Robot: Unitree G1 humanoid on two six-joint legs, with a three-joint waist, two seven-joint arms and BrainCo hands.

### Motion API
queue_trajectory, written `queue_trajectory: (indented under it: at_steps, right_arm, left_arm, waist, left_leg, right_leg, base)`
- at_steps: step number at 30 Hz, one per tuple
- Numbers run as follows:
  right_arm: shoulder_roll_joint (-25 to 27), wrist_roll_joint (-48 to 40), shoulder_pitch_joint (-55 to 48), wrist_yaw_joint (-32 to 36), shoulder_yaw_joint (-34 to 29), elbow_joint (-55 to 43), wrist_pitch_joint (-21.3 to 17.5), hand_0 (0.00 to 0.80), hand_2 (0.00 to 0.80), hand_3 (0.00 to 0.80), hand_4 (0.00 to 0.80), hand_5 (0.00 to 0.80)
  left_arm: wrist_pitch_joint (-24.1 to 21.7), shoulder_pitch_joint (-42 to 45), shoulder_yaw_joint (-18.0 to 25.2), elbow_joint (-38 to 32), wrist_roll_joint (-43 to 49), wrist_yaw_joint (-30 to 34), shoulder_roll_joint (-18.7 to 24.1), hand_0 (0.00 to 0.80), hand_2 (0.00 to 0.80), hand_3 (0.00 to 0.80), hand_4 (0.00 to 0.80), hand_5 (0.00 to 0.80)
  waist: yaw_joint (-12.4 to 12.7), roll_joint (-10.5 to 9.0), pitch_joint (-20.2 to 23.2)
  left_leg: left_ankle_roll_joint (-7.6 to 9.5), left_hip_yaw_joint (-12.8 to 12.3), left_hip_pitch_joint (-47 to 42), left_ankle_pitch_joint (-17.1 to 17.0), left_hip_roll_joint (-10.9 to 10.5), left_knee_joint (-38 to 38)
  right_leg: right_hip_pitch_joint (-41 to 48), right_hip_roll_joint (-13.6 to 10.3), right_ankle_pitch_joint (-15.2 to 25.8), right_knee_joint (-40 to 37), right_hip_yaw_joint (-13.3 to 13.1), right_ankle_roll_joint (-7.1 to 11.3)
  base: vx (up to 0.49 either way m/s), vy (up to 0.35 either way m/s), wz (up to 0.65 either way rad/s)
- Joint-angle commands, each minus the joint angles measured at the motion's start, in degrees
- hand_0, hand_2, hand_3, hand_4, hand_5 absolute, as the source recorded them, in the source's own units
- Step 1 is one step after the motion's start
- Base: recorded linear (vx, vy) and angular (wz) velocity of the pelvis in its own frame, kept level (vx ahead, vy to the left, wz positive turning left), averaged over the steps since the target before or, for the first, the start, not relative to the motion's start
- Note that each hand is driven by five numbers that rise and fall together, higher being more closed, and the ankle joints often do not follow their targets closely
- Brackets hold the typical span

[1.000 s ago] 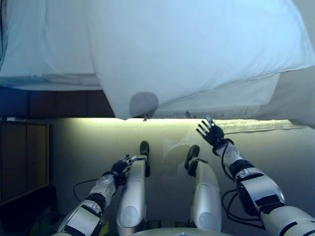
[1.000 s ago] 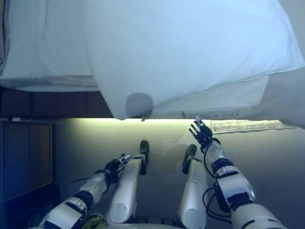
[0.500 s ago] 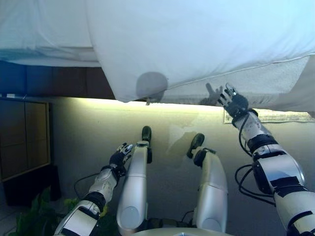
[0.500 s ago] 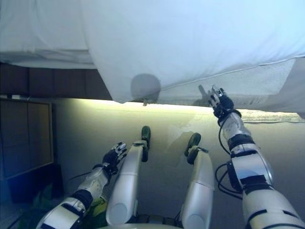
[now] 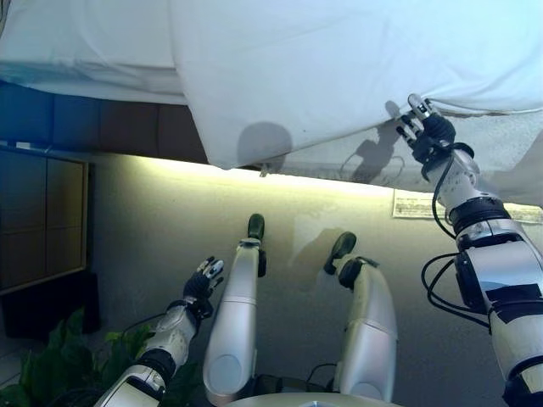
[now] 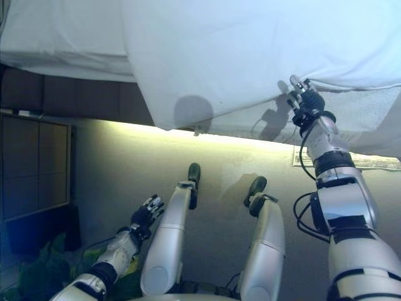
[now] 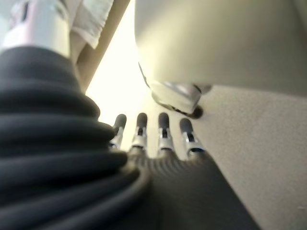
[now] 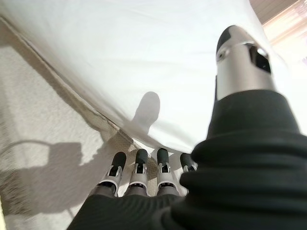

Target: Make the bed neatly

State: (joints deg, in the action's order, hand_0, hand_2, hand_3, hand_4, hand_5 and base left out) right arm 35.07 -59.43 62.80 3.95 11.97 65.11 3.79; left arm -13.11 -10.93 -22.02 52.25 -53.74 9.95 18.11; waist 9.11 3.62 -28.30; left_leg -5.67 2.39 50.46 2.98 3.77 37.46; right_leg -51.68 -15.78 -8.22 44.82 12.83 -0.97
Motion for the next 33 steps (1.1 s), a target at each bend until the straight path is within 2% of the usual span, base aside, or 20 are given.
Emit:
queue_trajectory:
  at_steps: [1,10,11,12,19,24,33]
  right_arm:
    - [5.92,-1.17,5.55,0.07,1.92,-3.39,-2.53,0.000,0.000,0.000,0.000,0.000]
    - [7.45,-2.01,9.49,0.96,2.98,-3.91,-2.04,0.000,0.000,0.000,0.000,0.000]
    - [7.39,-1.94,9.50,1.29,2.98,-4.04,-2.37,0.078,0.078,0.078,0.078,0.078]
    - [7.36,-1.76,9.49,2.08,2.98,-4.32,-2.73,0.800,0.800,0.800,0.800,0.800]
    - [6.69,-3.72,6.62,6.51,2.06,-5.82,-0.69,0.800,0.800,0.800,0.800,0.800]
    - [5.13,-3.39,4.32,10.43,1.12,-5.68,-1.12,0.800,0.800,0.800,0.800,0.800]
    - [3.70,-4.60,3.60,11.10,-0.23,-5.79,-0.17,0.800,0.800,0.800,0.800,0.800]
  left_arm:
    - [-1.77,4.53,1.20,-2.41,-1.86,0.91,1.40,0.000,0.000,0.000,0.000,0.000]
    - [-1.42,6.30,1.78,-4.01,-1.50,2.23,2.51,0.000,0.000,0.000,0.000,0.000]
    - [-1.50,6.39,1.69,-4.11,-1.28,2.41,2.49,0.000,0.000,0.000,0.000,0.000]
    - [-1.57,6.54,1.49,-4.35,-1.05,2.52,2.55,0.000,0.000,0.000,0.000,0.000]
    - [-1.70,7.07,0.64,-4.49,1.07,2.39,2.98,0.000,0.000,0.000,0.000,0.000]
    - [-2.34,6.38,0.69,-4.46,1.56,2.16,3.44,0.000,0.000,0.000,0.000,0.000]
    - [-1.10,6.12,0.87,-5.28,0.57,1.52,3.94,0.000,0.000,0.000,0.000,0.000]
  waist:
    - [1.42,1.77,-0.35]
    - [2.30,1.98,-0.80]
    - [2.34,1.95,-0.84]
    - [2.37,1.88,-0.89]
    - [2.43,1.01,-0.84]
    - [2.41,0.45,-0.27]
    - [3.11,-0.60,1.70]
  left_leg:
    - [5.21,-1.65,0.53,5.43,-1.04,4.43]
    - [5.35,-1.41,0.55,5.07,-1.40,4.83]
    - [5.36,-1.42,0.43,5.07,-1.41,4.77]
    - [5.33,-1.38,0.31,5.06,-1.44,4.79]
    - [4.80,-1.70,-4.01,4.60,-0.98,1.81]
    - [3.96,-2.23,-9.03,3.48,-0.47,-1.98]
    - [2.74,-2.83,-16.09,1.61,-0.36,-9.22]
  right_leg:
    - [1.62,0.30,2.01,-3.38,-2.19,1.94]
    - [1.95,-0.12,1.88,-2.59,-1.83,1.88]
    - [2.06,-0.13,1.93,-2.66,-1.77,1.90]
    - [2.23,-0.14,1.98,-2.72,-1.77,1.93]
    - [6.63,-0.05,2.60,-6.23,-0.68,2.45]
    - [12.35,-0.11,3.80,-11.07,0.40,3.40]
    - [20.62,0.24,5.12,-18.73,2.30,4.86]
  base:
    - [0.015,0.012,0.03]
    - [0.003,0.003,0.01]
    - [0.000,0.000,0.00]
    - [0.000,0.000,0.00]
    - [0.005,0.000,0.00]
    - [0.048,0.009,-0.06]
    - [0.027,0.003,0.01]
